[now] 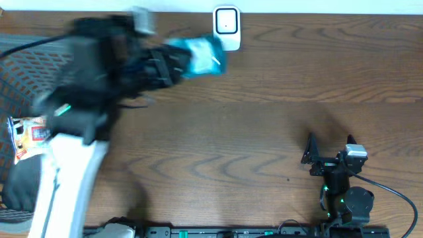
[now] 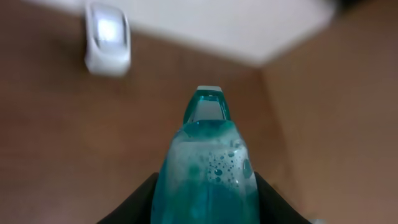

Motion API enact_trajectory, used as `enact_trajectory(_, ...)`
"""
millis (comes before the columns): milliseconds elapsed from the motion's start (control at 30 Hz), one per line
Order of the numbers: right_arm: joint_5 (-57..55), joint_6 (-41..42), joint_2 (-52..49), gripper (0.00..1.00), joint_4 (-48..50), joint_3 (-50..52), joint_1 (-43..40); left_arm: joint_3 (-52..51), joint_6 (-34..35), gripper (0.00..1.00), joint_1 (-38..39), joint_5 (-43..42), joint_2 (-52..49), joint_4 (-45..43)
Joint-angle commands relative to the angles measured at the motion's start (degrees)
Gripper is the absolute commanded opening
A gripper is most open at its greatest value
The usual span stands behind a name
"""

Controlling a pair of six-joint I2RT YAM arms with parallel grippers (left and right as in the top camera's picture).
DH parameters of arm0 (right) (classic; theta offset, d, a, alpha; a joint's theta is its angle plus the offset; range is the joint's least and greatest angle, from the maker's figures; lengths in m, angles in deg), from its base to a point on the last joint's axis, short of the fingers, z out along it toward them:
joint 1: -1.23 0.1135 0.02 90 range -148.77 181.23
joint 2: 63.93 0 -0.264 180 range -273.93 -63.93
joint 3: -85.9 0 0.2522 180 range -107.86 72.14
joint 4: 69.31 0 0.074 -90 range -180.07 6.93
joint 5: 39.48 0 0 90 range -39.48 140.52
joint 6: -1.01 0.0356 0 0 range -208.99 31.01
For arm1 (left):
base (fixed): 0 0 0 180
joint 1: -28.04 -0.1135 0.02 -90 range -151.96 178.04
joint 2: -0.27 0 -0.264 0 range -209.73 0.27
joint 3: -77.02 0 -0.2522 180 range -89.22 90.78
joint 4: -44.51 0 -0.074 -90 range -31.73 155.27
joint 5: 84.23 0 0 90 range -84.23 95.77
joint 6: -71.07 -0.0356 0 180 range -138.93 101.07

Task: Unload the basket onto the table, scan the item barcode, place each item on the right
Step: 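Lift the bottle out and place it on the table centre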

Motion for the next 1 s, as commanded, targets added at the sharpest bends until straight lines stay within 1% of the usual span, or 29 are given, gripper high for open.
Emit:
enact_trajectory(0,-0.5,-0.4,0.3,0.99,-0.3,0.1,0.4,-3.0,-8.2,0.27,6.4,0.3,-6.5,-0.1)
enact_trajectory(167,-0.5,-0.4,0.3,0.99,-0.3,0.1,0.4,-4.2,-11.3,0.27,11.7,0.3,-17.3,-1.2)
enact_trajectory(267,-0.5,-0.4,0.3,0.99,-0.3,0.1,0.4,-4.2,-11.2,0.27,13.6,0.0,-23.0,-3.8)
enact_trajectory(433,-0.5,-0.4,0.3,0.99,-0.3,0.1,0.4,-4.2,-11.2,0.28,15.6,-0.4,-29.1,-8.3)
enact_trajectory(600,-0.5,-0.4,0.3,0.99,-0.3,0.1,0.4,-4.2,-10.2,0.28,17.7,-0.4,-34.0,-11.3)
enact_trajectory(767,-0.5,-0.4,0.3,0.99,-0.3,0.1,0.4,-4.2,-10.1,0.28,19.6,-0.3,-36.2,-12.2)
enact_trajectory(833,-0.5,-0.4,0.3,0.99,-0.3,0.1,0.4,-4.2,-10.1,0.32,20.2,-0.3,-36.5,-12.5)
enact_trajectory(967,-0.5,-0.4,0.3,0.99,-0.3,0.1,0.4,-4.2,-10.1,0.36,20.8,0.2,-37.2,-12.8)
